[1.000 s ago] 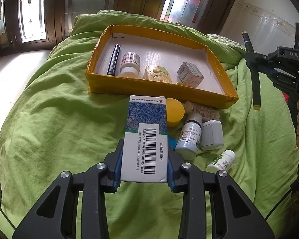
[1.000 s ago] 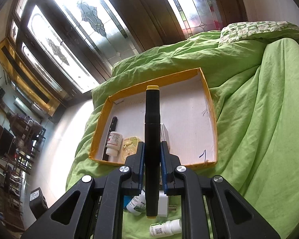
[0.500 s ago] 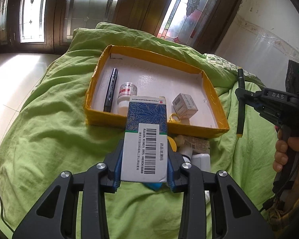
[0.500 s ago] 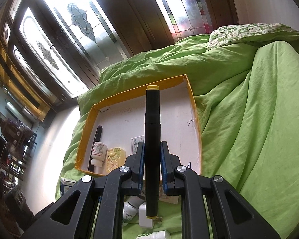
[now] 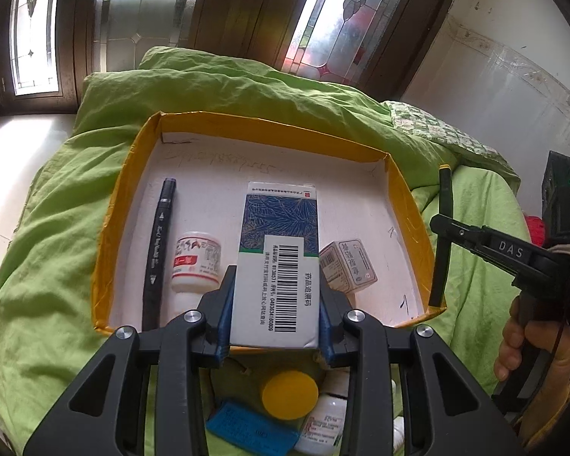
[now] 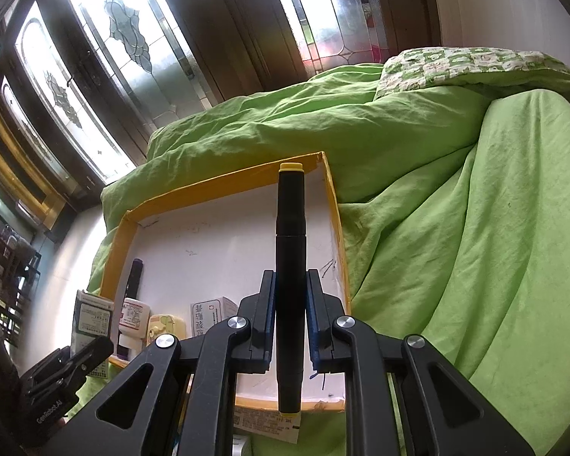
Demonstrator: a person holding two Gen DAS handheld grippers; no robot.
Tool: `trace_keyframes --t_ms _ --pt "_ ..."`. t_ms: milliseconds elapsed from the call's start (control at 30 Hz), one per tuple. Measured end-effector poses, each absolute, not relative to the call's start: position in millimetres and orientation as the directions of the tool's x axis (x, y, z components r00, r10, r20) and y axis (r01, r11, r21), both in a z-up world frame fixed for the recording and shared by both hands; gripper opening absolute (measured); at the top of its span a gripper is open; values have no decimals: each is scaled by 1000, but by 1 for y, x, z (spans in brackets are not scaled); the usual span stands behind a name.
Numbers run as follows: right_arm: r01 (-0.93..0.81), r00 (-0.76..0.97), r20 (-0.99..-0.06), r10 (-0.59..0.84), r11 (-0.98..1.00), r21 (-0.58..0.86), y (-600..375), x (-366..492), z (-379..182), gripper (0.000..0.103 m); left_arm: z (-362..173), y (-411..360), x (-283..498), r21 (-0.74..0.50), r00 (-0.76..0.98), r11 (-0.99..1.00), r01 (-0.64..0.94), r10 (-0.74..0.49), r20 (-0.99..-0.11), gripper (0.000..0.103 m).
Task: Organize rigid objects
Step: 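Lower the box and marker into the tray and open both tools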
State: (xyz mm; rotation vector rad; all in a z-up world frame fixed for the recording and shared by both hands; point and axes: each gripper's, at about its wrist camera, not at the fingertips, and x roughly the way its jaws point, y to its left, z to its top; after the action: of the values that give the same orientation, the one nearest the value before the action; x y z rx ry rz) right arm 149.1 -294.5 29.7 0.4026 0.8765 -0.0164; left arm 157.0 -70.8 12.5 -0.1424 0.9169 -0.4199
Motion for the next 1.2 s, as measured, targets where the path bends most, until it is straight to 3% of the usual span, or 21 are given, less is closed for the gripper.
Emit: trace_keyframes --t_ms 233,500,1067,1100,1200 --pt "151 605 -780 159 939 308 -287 167 15 13 4 -106 165 -330 488 882 336 -463 -740 33" --pt "138 532 -833 152 955 262 -275 175 -15 13 1 -108 199 -275 503 908 317 -407 -763 33" --pt "126 509 -850 137 965 231 -268 174 -23 14 -28 -99 237 -210 495 938 275 -325 -806 33" --pt "128 511 -848 140 963 236 -268 174 -22 16 -28 -98 238 -209 498 940 269 -321 -805 33" --pt "138 530 -836 144 958 252 -271 170 -18 35 -27 -96 239 -217 493 940 262 -324 -807 36"
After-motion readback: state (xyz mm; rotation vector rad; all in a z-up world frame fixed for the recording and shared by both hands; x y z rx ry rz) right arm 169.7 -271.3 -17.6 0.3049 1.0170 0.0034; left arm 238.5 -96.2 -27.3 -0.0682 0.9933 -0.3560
